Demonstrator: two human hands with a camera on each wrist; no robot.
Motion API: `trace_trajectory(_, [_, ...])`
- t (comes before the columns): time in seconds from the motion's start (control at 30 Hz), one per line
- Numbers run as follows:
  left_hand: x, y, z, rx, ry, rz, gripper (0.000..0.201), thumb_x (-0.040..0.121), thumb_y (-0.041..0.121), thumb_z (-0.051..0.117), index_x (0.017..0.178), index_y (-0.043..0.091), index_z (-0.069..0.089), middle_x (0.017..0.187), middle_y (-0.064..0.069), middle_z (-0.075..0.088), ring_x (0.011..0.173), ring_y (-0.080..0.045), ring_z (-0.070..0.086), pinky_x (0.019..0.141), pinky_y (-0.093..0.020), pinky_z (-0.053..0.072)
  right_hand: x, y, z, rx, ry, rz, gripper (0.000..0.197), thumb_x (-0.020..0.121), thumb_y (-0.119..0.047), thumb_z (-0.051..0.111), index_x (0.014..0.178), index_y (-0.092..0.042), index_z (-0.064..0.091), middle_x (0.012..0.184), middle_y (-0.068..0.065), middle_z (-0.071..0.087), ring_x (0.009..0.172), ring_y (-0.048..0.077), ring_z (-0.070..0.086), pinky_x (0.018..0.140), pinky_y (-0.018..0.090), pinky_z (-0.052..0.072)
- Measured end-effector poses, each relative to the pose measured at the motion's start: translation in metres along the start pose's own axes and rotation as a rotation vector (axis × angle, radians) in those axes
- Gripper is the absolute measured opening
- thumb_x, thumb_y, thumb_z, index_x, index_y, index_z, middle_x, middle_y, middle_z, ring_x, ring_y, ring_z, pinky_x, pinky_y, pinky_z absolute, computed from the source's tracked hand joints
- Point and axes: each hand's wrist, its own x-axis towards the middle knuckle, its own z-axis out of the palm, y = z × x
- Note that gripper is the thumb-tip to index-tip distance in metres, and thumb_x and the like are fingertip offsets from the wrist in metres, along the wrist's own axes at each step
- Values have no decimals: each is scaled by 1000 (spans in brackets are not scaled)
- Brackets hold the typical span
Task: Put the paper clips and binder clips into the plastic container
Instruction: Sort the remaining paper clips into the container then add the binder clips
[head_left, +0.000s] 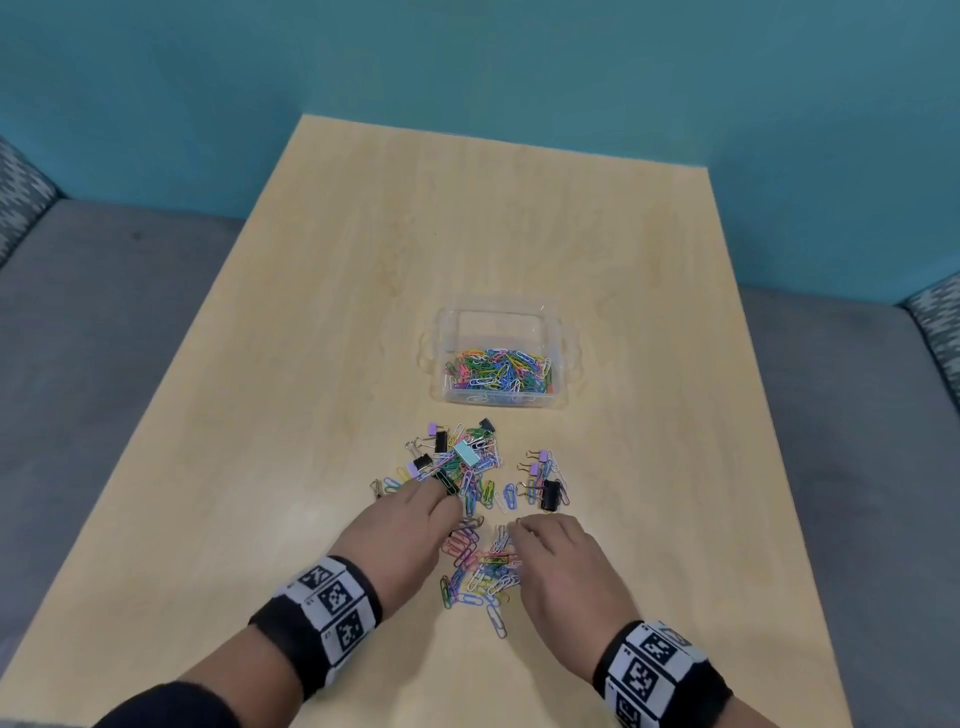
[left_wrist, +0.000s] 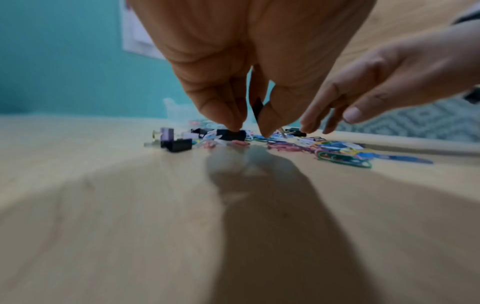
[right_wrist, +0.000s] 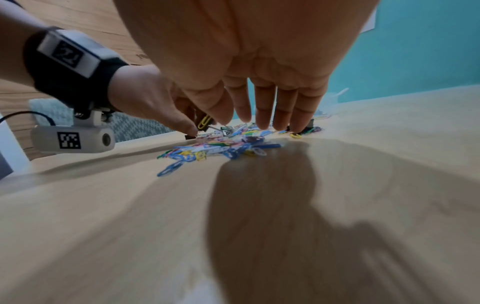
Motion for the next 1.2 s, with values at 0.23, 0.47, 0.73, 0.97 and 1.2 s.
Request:
trace_trajectory(0.23, [-11,5,-8,61,127,48,34,67,2,43,98,13,45,87,-7,51,67,-27,46,55,-36,43,0,15,-8,-7,43,101,41,75,-13,63,115,-18,56,108,1,60,94,27,54,74,38,52])
trace_trajectory(0.47, [-39,1,-8,-439,122,-374,20,70,19,62,88,23,54,86,6,51,72,-12,51,63,-27,44,27,28,-15,-26,96,196,35,74,-12,68,107,-17,58,102,3,57,84,28,50,68,41,49])
trace_trajectory(0.73, [-74,-10,6,-377,55,-446,29,63,15,70,88,24,58,84,10,47,69,-12,49,56,-29,48,38,34,-12,-129,47,117,37,59,-5,75,90,-17,58,85,3,56,73,28,48,56,37,44])
trace_trajectory(0.97, [-80,-21,6,-475,136,-518,30,69,14,74,91,27,58,86,16,49,70,-4,51,61,-14,39,30,70,-29,123,175,512,17,79,-14,61,95,-15,55,92,6,56,86,28,45,72,41,44])
trace_trajectory(1.2, [-83,-9,10,-134,247,-457,43,73,27,55,114,12,55,105,-6,54,92,-25,48,81,-31,43,25,43,-20,-69,113,75,43,60,7,67,101,-5,63,112,15,60,104,34,53,89,40,51])
